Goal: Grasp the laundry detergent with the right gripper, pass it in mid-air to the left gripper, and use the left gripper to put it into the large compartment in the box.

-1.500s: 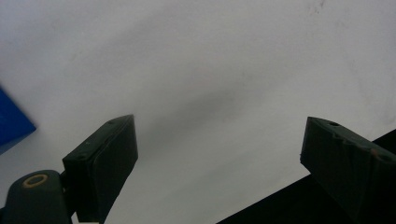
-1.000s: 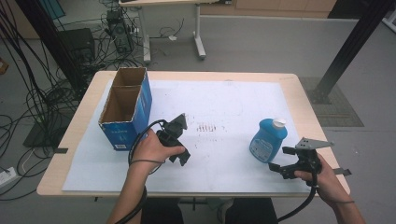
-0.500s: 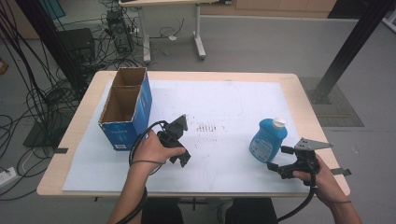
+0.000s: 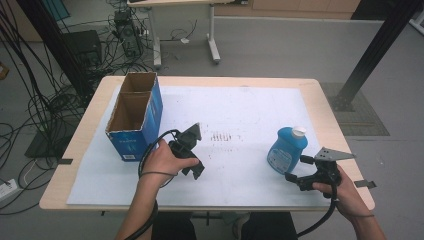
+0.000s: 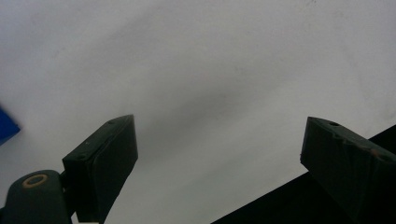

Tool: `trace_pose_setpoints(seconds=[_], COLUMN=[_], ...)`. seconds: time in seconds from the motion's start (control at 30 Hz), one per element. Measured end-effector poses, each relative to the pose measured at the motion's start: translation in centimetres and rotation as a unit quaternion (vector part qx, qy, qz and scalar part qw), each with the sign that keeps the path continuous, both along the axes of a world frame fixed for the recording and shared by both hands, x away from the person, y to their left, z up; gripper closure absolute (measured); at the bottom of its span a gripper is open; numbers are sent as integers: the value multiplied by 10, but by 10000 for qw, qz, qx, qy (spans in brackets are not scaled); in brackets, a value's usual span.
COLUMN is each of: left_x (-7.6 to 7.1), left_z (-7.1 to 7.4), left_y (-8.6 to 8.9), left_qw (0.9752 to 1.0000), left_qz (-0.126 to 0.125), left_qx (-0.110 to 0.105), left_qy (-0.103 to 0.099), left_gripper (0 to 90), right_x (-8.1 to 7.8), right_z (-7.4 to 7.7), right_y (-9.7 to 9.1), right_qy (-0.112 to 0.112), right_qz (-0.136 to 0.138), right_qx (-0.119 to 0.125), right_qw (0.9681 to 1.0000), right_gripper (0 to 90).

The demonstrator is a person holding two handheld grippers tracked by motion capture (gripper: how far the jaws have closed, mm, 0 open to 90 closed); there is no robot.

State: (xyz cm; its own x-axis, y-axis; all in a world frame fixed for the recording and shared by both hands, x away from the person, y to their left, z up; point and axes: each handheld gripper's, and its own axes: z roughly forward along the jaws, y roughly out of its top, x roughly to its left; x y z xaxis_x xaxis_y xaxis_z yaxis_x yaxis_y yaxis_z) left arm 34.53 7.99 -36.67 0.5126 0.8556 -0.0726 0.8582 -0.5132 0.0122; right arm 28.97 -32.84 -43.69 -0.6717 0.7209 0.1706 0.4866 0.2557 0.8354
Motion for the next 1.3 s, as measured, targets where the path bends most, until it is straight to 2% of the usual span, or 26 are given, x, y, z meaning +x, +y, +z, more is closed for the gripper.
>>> trace_pose_setpoints(seconds=[1.3], left_x=[-2], left_z=[-5], left_y=[1], left_qw=[10000], left_qz=[-2], left_qx=[-21], left_qy=[70], left_gripper=[115], right_x=[9], right_z=[-7], right_y=[12], right_qy=[-240], right_qz=[-36], right_qx=[84], right_qw=[9997], right_gripper=[23])
